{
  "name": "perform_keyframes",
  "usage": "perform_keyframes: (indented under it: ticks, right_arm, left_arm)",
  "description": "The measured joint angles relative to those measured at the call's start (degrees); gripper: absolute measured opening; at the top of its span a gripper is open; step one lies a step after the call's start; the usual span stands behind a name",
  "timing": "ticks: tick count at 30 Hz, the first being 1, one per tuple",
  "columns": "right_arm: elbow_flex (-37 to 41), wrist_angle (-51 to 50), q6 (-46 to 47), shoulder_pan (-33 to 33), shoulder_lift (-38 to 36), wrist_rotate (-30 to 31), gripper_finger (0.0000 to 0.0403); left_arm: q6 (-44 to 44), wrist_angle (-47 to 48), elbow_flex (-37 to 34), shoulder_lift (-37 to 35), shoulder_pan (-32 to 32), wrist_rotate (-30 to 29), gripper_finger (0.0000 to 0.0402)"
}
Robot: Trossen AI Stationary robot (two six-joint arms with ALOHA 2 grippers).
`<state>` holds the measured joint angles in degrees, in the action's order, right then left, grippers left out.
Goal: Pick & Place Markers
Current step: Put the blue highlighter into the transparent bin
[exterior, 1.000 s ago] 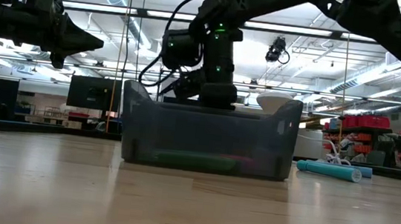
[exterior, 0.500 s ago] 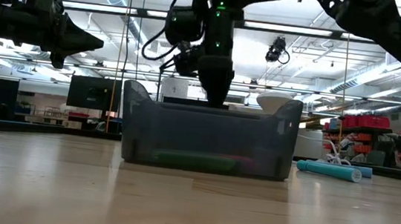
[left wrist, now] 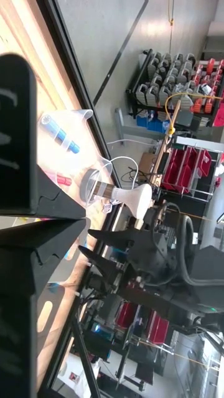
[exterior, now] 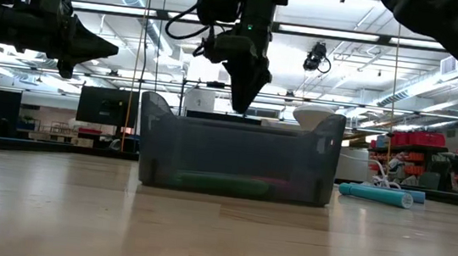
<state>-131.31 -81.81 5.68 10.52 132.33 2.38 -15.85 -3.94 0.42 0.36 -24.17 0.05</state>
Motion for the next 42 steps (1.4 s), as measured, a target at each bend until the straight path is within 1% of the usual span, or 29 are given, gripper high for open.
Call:
perform_keyframes:
  ticks: [14,27,32,42]
  right_arm:
    - [0.0,2.8,23.1,0.0,0.0,0.1,0.0144]
    - [0.4,2.0,32.3,-0.1,0.0,0.1,0.0144]
    - [6.3,3.6,34.5,-0.1,-3.4,-0.4,0.0144]
    - [21.9,4.8,37.4,-0.3,-15.2,-0.4,0.0144]
  left_arm:
    - [0.0,0.0,0.0,0.0,0.0,0.0,0.0014]
    - [0.0,0.0,0.0,0.0,0.0,0.0,0.0014]
    - [0.0,0.0,0.0,0.0,0.0,0.0,0.0014]
    - [0.0,0.0,0.0,0.0,0.0,0.0,0.0014]
